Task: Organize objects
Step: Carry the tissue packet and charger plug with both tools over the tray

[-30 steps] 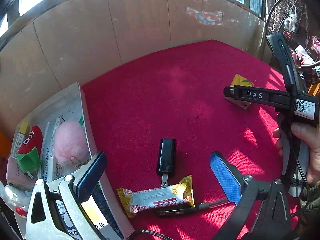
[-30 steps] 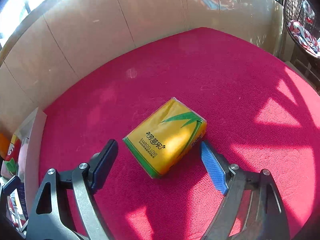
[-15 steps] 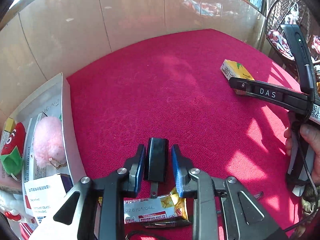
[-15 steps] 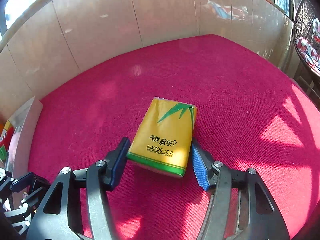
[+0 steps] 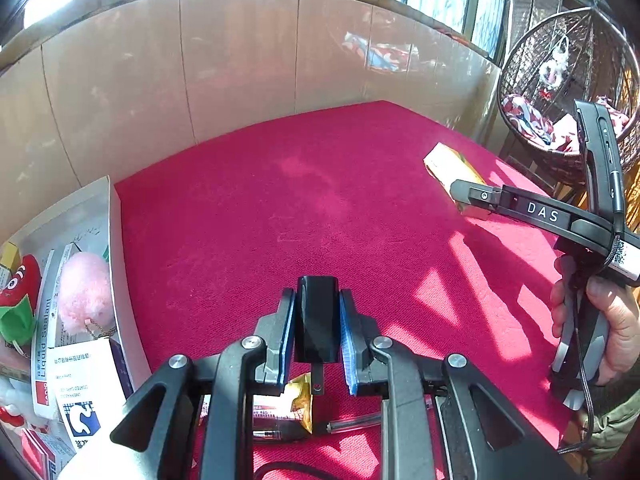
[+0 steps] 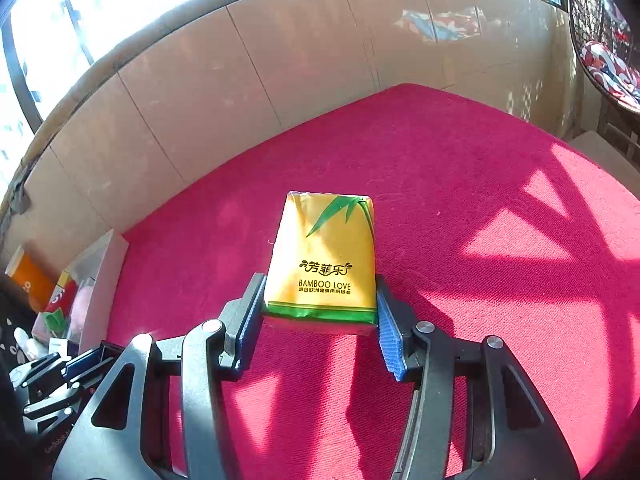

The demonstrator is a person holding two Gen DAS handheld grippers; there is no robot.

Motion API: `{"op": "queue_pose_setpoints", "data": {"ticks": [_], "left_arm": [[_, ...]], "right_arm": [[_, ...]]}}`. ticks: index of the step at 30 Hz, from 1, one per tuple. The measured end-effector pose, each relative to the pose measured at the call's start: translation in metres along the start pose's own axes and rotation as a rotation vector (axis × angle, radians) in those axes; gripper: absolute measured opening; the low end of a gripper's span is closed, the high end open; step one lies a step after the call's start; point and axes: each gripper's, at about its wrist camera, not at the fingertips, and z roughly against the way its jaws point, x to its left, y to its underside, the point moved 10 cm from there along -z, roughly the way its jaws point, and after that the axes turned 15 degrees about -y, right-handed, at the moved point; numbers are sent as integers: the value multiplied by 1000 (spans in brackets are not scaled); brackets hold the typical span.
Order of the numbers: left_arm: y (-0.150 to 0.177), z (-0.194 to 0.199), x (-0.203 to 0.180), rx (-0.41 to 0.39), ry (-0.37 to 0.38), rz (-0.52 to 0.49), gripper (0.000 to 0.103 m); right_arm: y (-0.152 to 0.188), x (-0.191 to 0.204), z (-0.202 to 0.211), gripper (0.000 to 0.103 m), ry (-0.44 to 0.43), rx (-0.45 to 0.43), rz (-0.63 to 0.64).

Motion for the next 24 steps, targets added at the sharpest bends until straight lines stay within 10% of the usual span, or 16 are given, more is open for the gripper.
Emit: {"op": "queue_pose_setpoints", "data": {"ticks": [24], "left_arm": [[-22,70,14,-173,-28,93,20]], "right_arm": [[-6,96,41,51,-155,-45,153]]}}
